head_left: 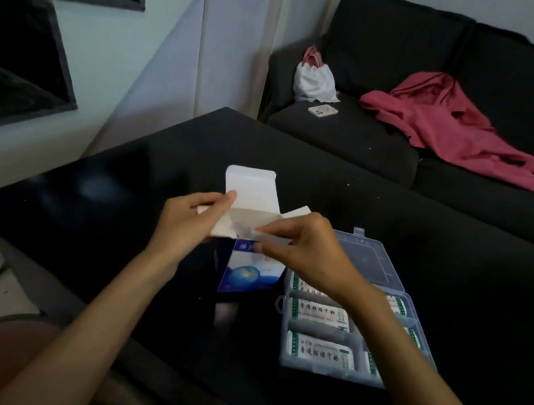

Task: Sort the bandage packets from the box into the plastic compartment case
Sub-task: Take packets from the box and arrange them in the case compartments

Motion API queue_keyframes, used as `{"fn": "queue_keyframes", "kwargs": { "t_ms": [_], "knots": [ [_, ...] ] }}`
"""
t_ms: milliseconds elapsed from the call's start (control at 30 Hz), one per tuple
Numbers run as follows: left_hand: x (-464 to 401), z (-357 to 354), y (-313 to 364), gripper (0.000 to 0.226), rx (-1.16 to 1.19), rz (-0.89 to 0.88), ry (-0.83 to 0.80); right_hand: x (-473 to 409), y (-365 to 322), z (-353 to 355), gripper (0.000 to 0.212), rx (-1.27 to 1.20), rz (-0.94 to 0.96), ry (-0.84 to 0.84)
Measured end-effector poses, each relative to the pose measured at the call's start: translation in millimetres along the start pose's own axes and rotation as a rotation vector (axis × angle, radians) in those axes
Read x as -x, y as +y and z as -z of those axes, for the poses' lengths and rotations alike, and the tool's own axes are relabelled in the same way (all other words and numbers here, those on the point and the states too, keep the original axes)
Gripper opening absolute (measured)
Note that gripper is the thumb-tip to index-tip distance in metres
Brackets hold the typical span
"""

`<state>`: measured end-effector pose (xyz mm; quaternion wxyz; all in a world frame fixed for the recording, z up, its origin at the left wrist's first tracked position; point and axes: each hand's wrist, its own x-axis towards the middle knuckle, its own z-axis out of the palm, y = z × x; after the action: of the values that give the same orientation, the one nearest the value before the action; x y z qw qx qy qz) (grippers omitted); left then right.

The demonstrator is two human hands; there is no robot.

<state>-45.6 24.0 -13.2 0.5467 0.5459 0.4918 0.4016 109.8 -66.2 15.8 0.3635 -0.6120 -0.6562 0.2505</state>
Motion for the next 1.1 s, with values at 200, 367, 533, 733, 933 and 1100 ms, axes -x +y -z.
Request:
{"fn": "queue_keyframes", "kwargs": {
  "t_ms": [200,367,533,733,933,1100],
  "knots": [
    [10,2,10,0.051,0.124,0.172,-0.170,-9,4,2,0.018,-0.368,-0.155,0.062],
    [9,5,7,0.050,0.158,0.140,-0.099,-10,1,2,0.013,-0.493,-0.247,0.180],
    [3,2,1,0.048,0.143,0.048,0.036,0,0,1,0.013,-0.547,-0.207,0.332],
    [20,0,11,0.047,-0.369,-0.370,0.320,21,7,14,0.036,-0.860,-0.487,0.217],
    [50,-27,22,0.005,-0.259,-0.247,-0.281,40,11,29,0.030,-0.844,-0.581,0.122],
    [50,-43,21,0.008,-0.162,-0.098,-0.359,52,18,42,0.018,-0.768,-0.540,0.228]
  ]
}}
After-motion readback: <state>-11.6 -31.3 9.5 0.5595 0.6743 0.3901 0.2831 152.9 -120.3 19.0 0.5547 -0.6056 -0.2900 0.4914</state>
